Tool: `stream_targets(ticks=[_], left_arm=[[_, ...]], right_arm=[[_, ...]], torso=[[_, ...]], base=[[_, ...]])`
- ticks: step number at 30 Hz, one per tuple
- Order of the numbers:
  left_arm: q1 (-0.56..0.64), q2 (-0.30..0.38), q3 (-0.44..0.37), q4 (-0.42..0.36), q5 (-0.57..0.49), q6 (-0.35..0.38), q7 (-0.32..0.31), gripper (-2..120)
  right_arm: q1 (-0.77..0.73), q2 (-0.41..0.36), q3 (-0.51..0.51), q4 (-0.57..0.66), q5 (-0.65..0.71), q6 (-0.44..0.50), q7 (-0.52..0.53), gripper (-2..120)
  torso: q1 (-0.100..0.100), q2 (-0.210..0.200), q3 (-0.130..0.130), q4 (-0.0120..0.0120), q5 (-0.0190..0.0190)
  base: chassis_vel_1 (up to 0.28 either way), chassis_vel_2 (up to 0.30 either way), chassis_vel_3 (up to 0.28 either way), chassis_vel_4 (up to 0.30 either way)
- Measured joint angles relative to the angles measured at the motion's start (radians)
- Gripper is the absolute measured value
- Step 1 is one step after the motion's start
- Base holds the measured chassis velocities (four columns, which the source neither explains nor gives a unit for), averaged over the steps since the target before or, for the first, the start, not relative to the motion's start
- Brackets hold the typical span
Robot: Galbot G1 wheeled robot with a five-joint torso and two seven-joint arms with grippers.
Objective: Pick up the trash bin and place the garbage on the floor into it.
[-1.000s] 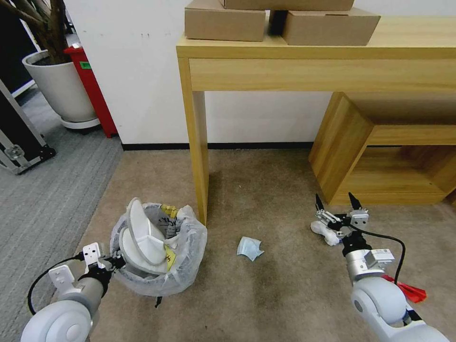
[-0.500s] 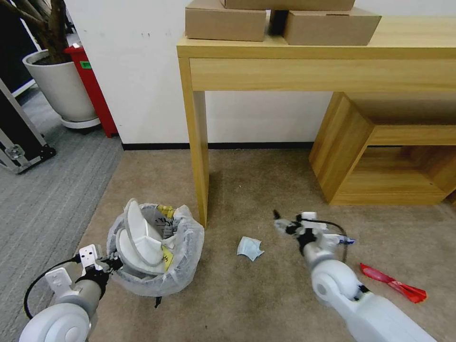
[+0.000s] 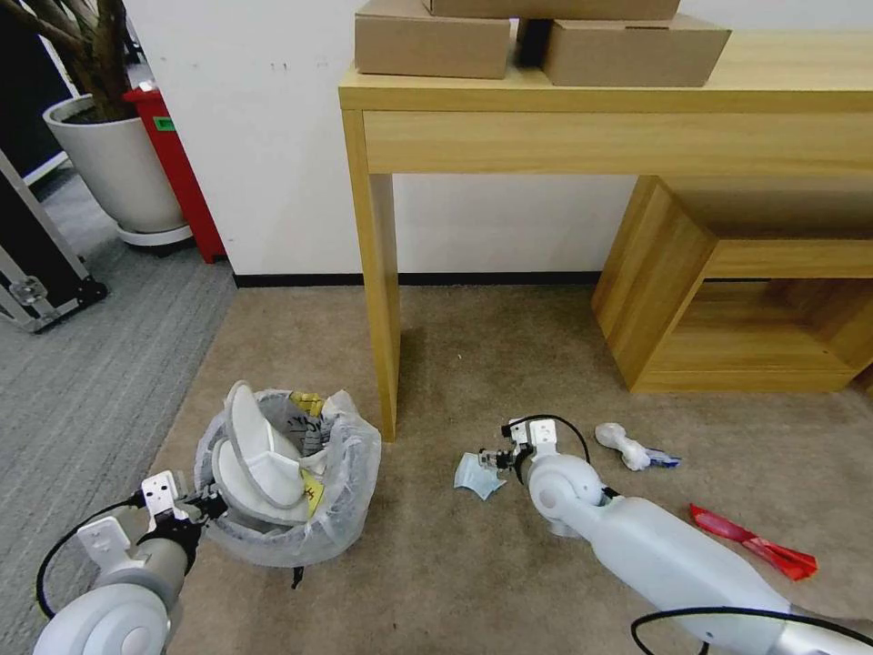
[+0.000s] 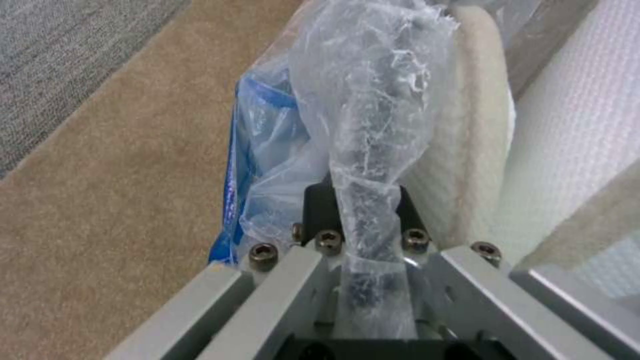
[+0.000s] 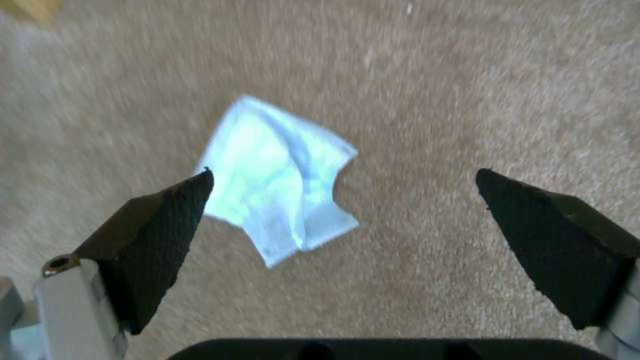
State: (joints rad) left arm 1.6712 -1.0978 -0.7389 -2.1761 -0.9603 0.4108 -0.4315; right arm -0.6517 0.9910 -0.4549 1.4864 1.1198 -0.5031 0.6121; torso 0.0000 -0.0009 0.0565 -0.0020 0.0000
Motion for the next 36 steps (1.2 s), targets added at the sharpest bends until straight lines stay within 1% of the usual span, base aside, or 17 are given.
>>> stream_targets(ticks=[4, 13, 17, 19, 21, 22, 25, 26, 29, 35, 36], left_arm=[[0.002, -0.003, 0.0, -0.001, 0.001, -0.003, -0.001, 0], [0.015, -0.016, 0.0, -0.006, 0.014, -0.011, -0.001, 0], [0.026, -0.018, -0.006, -0.015, 0.016, -0.014, 0.0, 0], [0.028, -0.018, -0.007, -0.016, 0.016, -0.015, 0.0, 0], [0.033, -0.019, -0.012, -0.018, 0.017, -0.018, 0.0, 0], [0.033, -0.019, -0.012, -0.018, 0.017, -0.018, 0.0, 0], [0.041, -0.023, -0.013, -0.018, 0.02, -0.024, 0.002, 0], [0.041, -0.023, -0.013, -0.018, 0.02, -0.024, 0.002, 0], [0.044, -0.023, -0.014, -0.018, 0.022, -0.027, 0.004, 0], [0.044, -0.022, -0.014, -0.017, 0.022, -0.03, 0.004, 0], [0.044, -0.022, -0.014, -0.017, 0.022, -0.03, 0.004, 0]], right_arm=[[0.007, 0.008, -0.039, -0.042, -0.03, 0.003, -0.035, 100], [0.017, 0.054, -0.088, -0.109, -0.06, 0.023, -0.054, 100], [0.031, 0.112, -0.11, -0.18, -0.09, 0.038, -0.064, 100], [0.034, 0.125, -0.113, -0.195, -0.098, 0.043, -0.069, 100], [0.041, 0.161, -0.117, -0.244, -0.12, 0.056, -0.081, 100], [0.041, 0.161, -0.117, -0.244, -0.12, 0.056, -0.081, 100], [0.052, 0.203, -0.121, -0.308, -0.145, 0.08, -0.102, 100], [0.052, 0.203, -0.121, -0.308, -0.145, 0.08, -0.102, 100], [0.06, 0.238, -0.125, -0.362, -0.167, 0.095, -0.118, 100], [0.066, 0.263, -0.125, -0.403, -0.187, 0.106, -0.127, 99], [0.066, 0.265, -0.125, -0.407, -0.191, 0.109, -0.127, 94]], torso=[[0.0, 0.0, 0.0, 0.0, 0.0], [0.0, 0.0, 0.0, -0.0001, -0.0001], [0.0, 0.0, 0.0, 0.0, -0.0001], [0.0, 0.0, 0.0, 0.0, 0.0], [0.0, 0.0, 0.0, 0.0, -0.0001], [0.0, 0.0, 0.0, 0.0, -0.0001], [0.0, 0.0, 0.0, 0.0, -0.0001], [0.0, 0.0, 0.0, 0.0, -0.0001], [0.0, 0.0, 0.0, 0.0, 0.0], [0.0, 0.0, 0.0, 0.0, 0.0], [0.0, 0.0, 0.0, 0.0, -0.0001]], base=[[0.0, 0.0, 0.0, 0.0], [0.0, 0.0, 0.0, 0.0], [0.0, 0.0, 0.0, 0.0], [0.0, 0.0, 0.0, 0.0], [0.0, 0.0, 0.0, 0.0], [0.0, 0.0, 0.0, 0.0], [0.0, 0.0, 0.0, 0.0], [0.0, 0.0, 0.0, 0.0], [0.0, 0.0, 0.0, 0.0], [0.0, 0.0, 0.0, 0.0], [0.0, 0.0, 0.0, 0.0]])
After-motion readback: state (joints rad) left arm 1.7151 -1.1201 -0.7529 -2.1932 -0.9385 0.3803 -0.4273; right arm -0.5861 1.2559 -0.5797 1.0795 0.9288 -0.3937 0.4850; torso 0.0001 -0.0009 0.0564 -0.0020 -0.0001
